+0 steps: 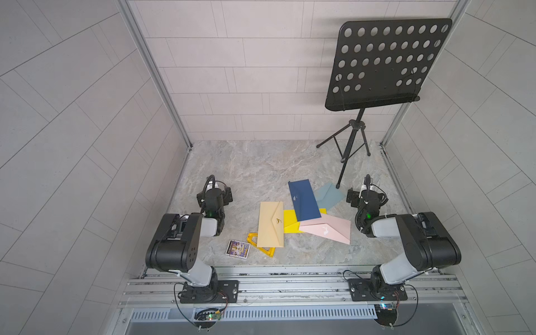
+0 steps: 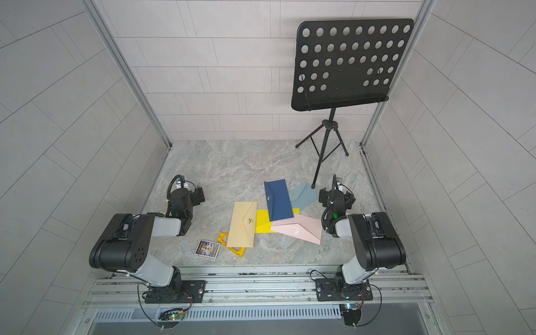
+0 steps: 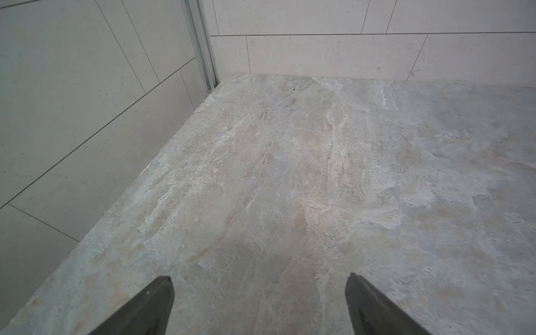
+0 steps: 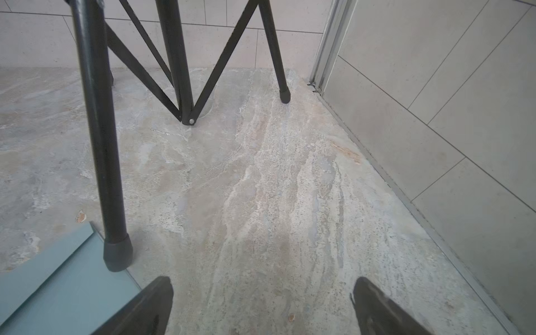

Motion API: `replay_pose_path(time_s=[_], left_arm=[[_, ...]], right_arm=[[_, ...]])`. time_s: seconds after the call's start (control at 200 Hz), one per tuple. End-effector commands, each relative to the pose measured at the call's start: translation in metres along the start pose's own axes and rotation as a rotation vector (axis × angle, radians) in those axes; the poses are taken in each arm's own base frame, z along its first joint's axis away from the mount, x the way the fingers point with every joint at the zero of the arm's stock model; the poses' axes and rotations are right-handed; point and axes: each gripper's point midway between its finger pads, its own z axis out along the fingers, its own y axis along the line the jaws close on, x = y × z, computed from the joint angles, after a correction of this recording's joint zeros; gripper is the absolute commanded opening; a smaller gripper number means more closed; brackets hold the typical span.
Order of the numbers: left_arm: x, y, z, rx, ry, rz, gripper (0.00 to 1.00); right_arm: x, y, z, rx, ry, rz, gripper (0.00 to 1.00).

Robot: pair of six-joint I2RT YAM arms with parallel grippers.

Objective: Take the letter paper out of the envelope
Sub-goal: Pick up the envelope from the envelope.

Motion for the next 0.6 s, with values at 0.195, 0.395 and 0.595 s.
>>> replay_pose_path(time_s=[0.195,0.395,0.595], left_arm=[[-0.0022,-0.0006,-0.0015,-0.001,0.034,0.017,1.0],[-0.0018,-0.0005,-0.0017,-0.002,0.037,0.016,1.0],[-0.0021,-0.0006,-0.002,-0.001,0.037,0.017,1.0]], right_arm=[[-0.0095,-0.0007,0.0,0.0,-0.023,0.001,1.0],[-0.0086,-0.0008,0.0,0.001,-0.02,0.0,1.0],[-0.0097,-0.0011,0.0001,0.002,-0.022,0.0,1.0]])
